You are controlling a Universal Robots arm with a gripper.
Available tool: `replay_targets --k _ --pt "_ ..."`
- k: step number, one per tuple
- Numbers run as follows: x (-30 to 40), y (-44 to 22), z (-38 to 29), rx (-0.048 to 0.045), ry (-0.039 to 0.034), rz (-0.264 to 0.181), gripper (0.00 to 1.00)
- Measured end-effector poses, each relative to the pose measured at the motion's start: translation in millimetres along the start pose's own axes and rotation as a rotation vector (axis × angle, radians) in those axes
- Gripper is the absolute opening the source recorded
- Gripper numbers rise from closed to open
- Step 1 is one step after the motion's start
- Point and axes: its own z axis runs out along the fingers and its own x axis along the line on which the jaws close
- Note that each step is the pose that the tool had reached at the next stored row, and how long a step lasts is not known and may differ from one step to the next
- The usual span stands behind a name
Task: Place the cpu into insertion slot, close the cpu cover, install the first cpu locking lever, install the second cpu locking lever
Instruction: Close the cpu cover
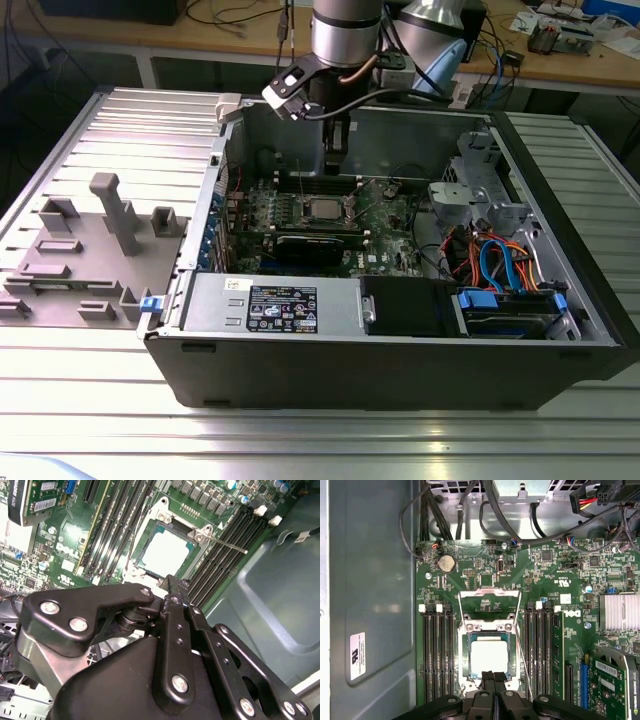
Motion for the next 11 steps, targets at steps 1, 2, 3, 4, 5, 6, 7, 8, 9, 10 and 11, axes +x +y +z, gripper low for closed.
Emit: replay_targets --k 1,2,3,4,5,6,7,8,9,10,11 --pt "0.0 1.4 0.1 0.0001 0.0001 0.000 0.11" --pt "0.0 2.2 0.1 0.0002 0.0002 0.000 0.11" --pt "0.0 2.3 0.1 0.0002 0.0002 0.000 0.11" --pt "0.0 2.3 0.1 0.0002 0.0002 0.000 0.11" --pt "0.0 2.4 0.1 0.0002 0.0001 0.000 0.11" --pt "0.1 2.5 0.1 0.0002 0.0002 0.000 0.11" --pt "0.1 3.1 0.1 0.0002 0.0002 0.000 0.11" --pt "0.1 4.0 0.2 0.0002 0.0002 0.000 0.11" --pt "0.1 4.0 0.1 0.0002 0.0002 0.000 0.11" --pt "0.1 4.1 0.1 0.0002 0.0001 0.000 0.11" --pt "0.1 4.2 0.1 0.0002 0.0001 0.000 0.11"
